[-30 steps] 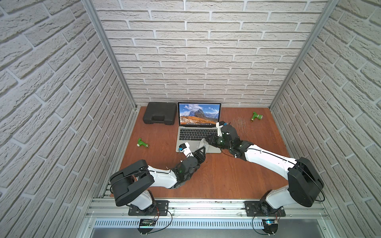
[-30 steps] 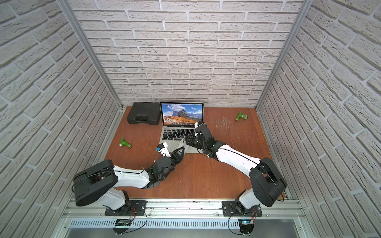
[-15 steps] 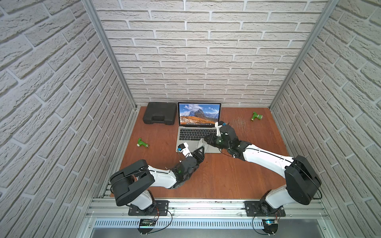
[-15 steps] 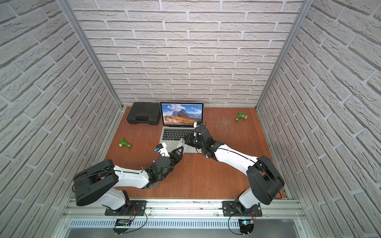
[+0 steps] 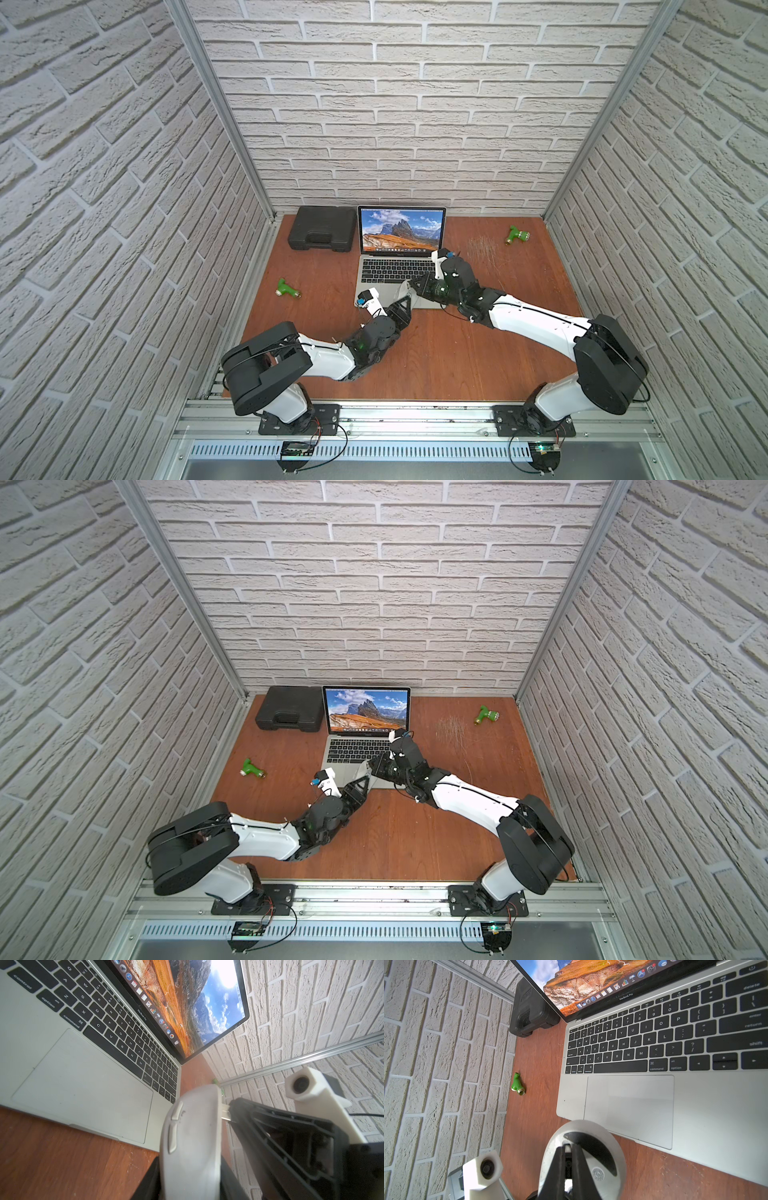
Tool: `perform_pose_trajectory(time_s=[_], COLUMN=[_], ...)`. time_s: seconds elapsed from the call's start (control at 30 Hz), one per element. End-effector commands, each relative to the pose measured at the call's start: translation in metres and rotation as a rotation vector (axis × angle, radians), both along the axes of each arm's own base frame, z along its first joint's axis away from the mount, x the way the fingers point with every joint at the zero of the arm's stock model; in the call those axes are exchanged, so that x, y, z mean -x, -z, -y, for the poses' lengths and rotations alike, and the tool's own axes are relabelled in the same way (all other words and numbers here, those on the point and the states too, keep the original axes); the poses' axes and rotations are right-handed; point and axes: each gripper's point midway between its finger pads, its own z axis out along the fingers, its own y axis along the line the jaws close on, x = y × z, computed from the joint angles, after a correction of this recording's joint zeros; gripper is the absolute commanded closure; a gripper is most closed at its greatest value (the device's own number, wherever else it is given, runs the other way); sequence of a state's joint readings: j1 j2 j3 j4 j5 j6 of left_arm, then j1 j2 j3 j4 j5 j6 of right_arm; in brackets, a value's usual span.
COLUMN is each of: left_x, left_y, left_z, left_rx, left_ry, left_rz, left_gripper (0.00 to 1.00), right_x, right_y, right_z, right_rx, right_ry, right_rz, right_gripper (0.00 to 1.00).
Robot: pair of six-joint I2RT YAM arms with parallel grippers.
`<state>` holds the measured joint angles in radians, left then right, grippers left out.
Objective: Remove the wireless mouse receiver from the laptop
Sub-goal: Insert the USB plug into the mouse.
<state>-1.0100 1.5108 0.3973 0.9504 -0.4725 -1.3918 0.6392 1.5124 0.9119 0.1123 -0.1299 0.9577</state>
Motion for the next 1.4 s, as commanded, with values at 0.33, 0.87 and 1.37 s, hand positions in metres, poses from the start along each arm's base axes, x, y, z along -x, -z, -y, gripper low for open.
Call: perform_pose_trajectory(time_s=[0.33, 0.87, 1.37], left_x=[-0.005, -0.007, -0.008], left_y=[-0.039, -0.046, -0.045], left_z=[0.011, 0.013, 0.017], left_rx=[0.128, 0.142, 0.159], left_ry=[0.026, 0.033, 0.043], left_rz=[0.090, 0.112, 0.114], left_gripper=[1.00, 1.00, 1.00], right_x=[0.007, 0.015, 0.015], right_y=[0.014, 0.029, 0.034], right_z=[0.009, 0.019, 0.000], right_rx=[0.064, 0.181, 0.239], right_ry=[0.029, 0.158, 0.140], right_rz=[-0.007, -0.050, -0.109], right_gripper=[0.97, 0.97, 0.97])
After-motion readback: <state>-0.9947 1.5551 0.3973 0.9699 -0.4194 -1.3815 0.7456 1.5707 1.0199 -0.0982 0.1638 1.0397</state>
